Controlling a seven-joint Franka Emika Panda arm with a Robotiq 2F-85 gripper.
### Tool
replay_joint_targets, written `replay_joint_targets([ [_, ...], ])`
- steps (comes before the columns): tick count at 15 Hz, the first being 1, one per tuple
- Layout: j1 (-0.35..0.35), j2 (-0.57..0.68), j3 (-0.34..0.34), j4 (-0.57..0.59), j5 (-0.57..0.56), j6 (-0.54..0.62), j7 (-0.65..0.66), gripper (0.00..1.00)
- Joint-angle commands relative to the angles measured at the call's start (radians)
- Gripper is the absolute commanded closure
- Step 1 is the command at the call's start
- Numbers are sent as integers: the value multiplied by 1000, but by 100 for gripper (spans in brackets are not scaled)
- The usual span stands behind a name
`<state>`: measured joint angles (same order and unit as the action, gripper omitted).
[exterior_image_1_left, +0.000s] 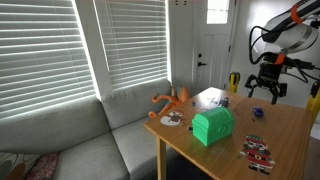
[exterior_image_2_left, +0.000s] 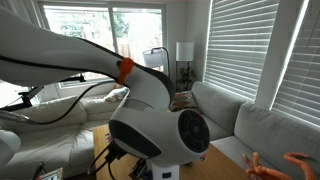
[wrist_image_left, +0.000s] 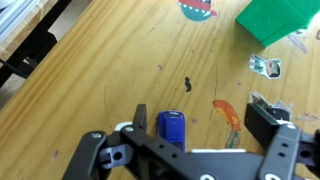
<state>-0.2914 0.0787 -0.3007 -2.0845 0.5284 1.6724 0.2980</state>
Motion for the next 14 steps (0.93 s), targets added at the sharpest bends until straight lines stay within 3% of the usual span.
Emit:
replay_joint_targets([
  [1, -3, 6, 2, 6, 1, -3, -2, 0],
  [14, -105, 218, -37, 236, 22, -243, -58, 0],
])
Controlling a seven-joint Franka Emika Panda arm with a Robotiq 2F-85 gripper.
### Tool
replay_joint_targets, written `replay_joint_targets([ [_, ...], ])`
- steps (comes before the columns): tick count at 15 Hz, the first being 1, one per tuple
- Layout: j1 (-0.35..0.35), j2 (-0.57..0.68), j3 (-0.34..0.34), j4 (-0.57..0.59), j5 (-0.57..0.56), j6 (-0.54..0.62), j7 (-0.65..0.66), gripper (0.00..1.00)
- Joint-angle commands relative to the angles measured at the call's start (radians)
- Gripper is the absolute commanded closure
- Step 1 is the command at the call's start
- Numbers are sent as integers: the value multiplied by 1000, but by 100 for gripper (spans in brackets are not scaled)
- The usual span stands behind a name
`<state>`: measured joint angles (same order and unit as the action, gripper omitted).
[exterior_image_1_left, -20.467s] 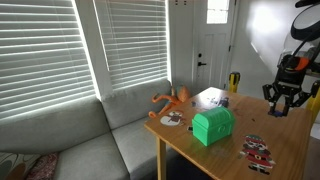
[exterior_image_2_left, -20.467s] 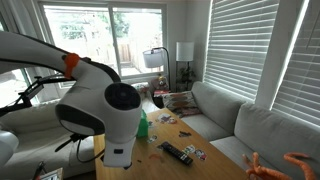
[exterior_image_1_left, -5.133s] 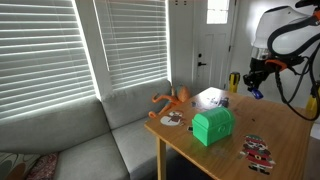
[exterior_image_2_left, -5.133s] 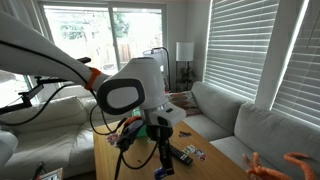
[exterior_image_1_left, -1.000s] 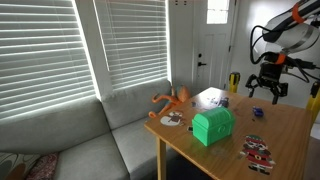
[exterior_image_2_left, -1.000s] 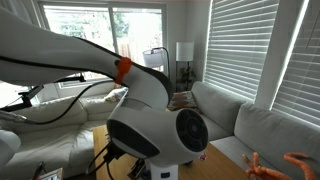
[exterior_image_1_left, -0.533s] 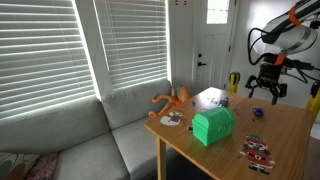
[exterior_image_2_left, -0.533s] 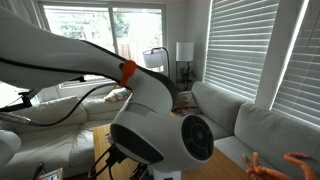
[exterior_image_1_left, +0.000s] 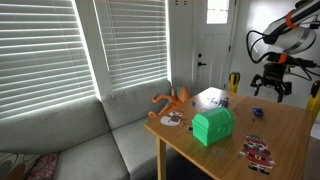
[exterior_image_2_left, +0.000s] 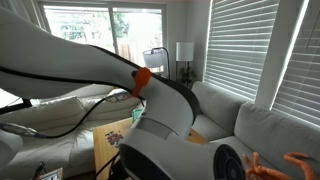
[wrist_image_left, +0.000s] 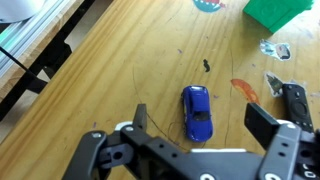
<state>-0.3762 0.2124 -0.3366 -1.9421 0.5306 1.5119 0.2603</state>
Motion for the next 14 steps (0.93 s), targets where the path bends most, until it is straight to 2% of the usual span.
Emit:
replay_joint_targets([
  [1, -24, 106, 1, 114, 21, -101, -17, 0],
  [14, -45, 295, 25, 278, 54, -205, 18, 1],
])
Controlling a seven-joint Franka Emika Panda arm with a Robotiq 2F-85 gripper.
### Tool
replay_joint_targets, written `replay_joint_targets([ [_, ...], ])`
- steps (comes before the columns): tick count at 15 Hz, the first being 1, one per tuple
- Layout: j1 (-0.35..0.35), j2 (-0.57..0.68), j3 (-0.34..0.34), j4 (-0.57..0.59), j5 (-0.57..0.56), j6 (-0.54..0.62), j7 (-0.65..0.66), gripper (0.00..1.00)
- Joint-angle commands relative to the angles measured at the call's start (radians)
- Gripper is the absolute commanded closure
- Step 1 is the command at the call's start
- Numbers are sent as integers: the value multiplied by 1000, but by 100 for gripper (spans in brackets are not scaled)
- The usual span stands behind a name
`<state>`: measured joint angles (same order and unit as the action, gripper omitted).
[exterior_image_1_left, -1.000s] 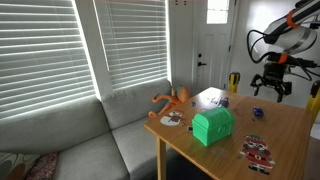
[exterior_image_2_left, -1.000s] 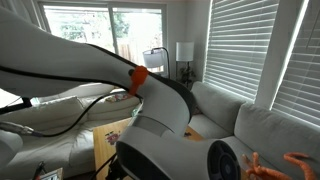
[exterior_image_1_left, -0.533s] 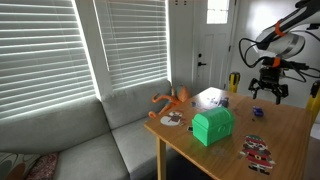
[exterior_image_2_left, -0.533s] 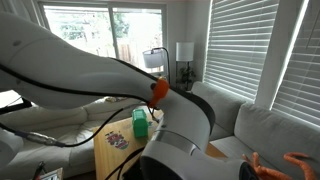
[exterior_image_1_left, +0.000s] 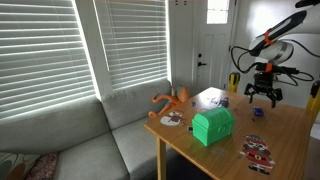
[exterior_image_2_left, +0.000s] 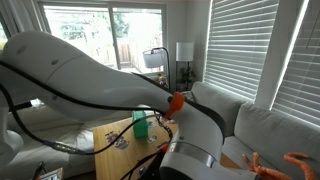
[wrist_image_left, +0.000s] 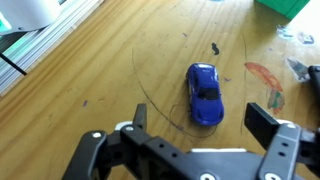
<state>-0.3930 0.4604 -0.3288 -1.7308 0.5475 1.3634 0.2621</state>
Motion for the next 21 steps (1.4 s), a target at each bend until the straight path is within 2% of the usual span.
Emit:
replay_joint_targets([
  [1, -30, 57, 19, 74, 49, -58, 21, 4],
  [4, -31, 78, 20, 94, 68, -76, 39, 4],
  [5, -31, 83, 20, 100, 73, -81, 45, 8],
  [8, -33, 97, 19, 115, 79, -92, 55, 27],
  [9, -33, 98, 19, 117, 80, -91, 58, 38],
  [10, -32, 102, 20, 121, 79, -93, 60, 45],
  [11, -32, 105, 20, 124, 79, -94, 62, 46],
  [12, -31, 106, 21, 125, 78, -96, 66, 43],
  [14, -29, 112, 23, 132, 78, -100, 72, 29],
  [17, -27, 114, 26, 133, 76, -101, 78, 20],
  [18, -26, 116, 27, 134, 76, -102, 80, 19],
  [20, -24, 117, 29, 134, 75, -102, 84, 27],
  [21, -23, 118, 31, 134, 74, -101, 85, 36],
])
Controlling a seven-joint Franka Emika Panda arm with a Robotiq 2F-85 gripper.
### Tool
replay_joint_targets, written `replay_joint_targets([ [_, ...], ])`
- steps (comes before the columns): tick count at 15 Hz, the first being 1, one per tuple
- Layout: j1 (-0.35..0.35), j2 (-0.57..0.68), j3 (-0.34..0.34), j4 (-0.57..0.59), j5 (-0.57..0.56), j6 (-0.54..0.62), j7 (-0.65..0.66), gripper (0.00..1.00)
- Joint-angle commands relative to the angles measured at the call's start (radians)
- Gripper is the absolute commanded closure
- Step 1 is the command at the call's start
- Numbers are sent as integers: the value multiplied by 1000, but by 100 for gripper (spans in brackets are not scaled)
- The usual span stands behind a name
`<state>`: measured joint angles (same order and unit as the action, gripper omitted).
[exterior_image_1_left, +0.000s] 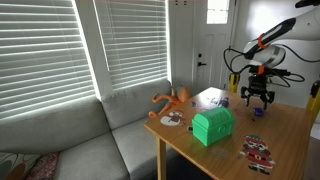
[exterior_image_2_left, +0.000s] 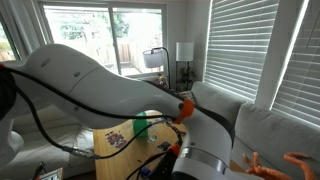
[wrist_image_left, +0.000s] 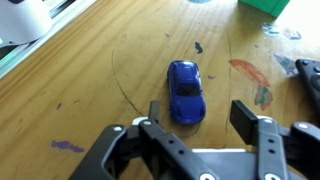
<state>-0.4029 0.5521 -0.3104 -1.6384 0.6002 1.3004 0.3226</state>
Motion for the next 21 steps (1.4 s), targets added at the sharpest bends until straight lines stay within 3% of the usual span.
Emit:
replay_joint_targets([
  [1, -12, 26, 14, 41, 21, -37, 24, 37],
  [2, -11, 27, 16, 40, 22, -36, 22, 53],
  [7, -7, 17, 14, 30, 19, -21, 31, 88],
  [14, 62, -160, -12, -84, -32, 118, 85, 88],
  [21, 185, -369, 3, -244, -247, 492, 209, 88],
])
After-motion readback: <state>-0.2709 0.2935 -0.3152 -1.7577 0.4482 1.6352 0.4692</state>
